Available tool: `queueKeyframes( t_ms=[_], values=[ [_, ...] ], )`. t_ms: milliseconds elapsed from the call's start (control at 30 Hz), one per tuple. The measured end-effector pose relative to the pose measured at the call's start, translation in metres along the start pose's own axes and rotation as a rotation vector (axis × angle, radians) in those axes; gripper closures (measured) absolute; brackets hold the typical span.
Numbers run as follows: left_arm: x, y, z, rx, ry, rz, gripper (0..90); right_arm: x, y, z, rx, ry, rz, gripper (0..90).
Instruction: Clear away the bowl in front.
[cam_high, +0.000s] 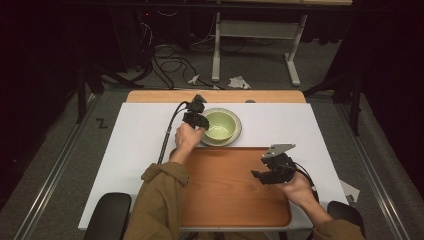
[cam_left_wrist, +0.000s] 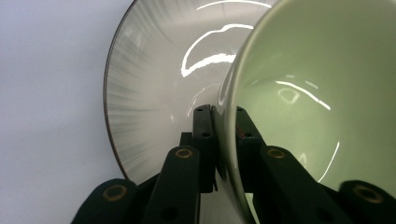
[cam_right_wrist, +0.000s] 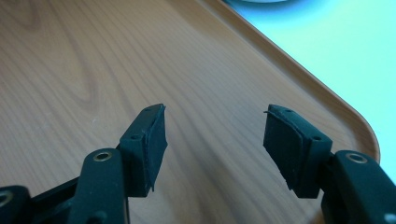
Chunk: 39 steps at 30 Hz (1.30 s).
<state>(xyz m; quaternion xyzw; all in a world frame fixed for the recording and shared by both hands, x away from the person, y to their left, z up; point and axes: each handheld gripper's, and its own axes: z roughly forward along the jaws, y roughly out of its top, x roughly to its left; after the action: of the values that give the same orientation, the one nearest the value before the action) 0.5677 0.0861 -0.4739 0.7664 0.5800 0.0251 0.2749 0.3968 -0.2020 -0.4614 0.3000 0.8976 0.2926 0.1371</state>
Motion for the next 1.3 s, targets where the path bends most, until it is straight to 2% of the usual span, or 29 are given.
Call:
queueKeyframes(
  t_ms=[200, 633, 767, 933, 1300],
  values=[
    [-0.002, 0.001, -0.002, -0.018, -0.02, -0.007, 83.3, 0.0, 0.0, 0.0, -0.003, 0.0, 0.003, 39.3],
    [-0.007, 0.0, -0.007, -0.041, -0.047, 0.016, 83.0, 0.002, 0.0, 0.001, 0.002, 0.0, -0.002, 39.3],
    [-0.007, 0.001, -0.012, -0.057, -0.067, 0.011, 83.0, 0.002, 0.0, 0.001, 0.003, 0.0, -0.002, 39.2],
    [-0.007, 0.001, -0.018, -0.068, -0.071, 0.014, 83.1, 0.002, 0.0, 0.001, 0.001, -0.002, -0.004, 39.2],
    [-0.01, 0.0, -0.036, -0.07, -0.099, 0.048, 83.0, 0.002, 0.0, 0.001, 0.005, 0.0, -0.002, 39.2]
  ],
)
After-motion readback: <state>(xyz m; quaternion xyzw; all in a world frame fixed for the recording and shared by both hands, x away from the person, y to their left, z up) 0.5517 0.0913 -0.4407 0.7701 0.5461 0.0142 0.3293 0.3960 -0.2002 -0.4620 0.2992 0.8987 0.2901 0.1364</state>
